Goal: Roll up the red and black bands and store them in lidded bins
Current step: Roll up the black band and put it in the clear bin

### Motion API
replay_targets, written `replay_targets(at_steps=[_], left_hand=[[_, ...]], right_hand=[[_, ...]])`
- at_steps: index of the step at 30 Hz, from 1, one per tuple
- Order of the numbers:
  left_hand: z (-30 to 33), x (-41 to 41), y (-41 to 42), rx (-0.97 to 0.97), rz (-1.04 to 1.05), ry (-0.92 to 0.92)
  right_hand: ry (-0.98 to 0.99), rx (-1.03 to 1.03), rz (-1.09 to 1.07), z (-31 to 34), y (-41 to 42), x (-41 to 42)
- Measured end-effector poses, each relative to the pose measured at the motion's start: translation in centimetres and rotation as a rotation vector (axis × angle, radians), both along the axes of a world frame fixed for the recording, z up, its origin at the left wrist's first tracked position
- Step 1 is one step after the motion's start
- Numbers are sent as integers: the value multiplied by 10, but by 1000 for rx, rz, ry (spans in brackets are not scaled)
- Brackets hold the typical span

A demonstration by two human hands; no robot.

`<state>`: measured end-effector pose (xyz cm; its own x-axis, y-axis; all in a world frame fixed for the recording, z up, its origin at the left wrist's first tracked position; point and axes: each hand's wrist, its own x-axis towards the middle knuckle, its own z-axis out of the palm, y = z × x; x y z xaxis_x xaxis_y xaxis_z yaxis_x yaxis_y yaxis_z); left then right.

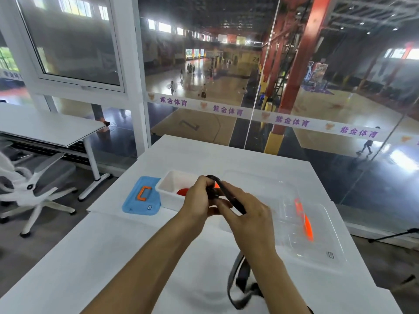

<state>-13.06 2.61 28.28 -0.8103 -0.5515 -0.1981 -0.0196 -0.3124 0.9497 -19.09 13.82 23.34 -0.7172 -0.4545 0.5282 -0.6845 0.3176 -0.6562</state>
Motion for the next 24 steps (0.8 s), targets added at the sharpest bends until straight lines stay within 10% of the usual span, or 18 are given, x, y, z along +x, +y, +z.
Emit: replay_targets(at_steps=[6,12,24], left_hand=[[-4,7,-6,-54,-137,-26],[-4,16,-12,-604,-232,-65],[-8,11,-24,-641,-348,-354]], right_hand=[[141,29,-35,-2,10,-13],[105,66,114,9,18,-21],[-24,136,23,9,31,-38]])
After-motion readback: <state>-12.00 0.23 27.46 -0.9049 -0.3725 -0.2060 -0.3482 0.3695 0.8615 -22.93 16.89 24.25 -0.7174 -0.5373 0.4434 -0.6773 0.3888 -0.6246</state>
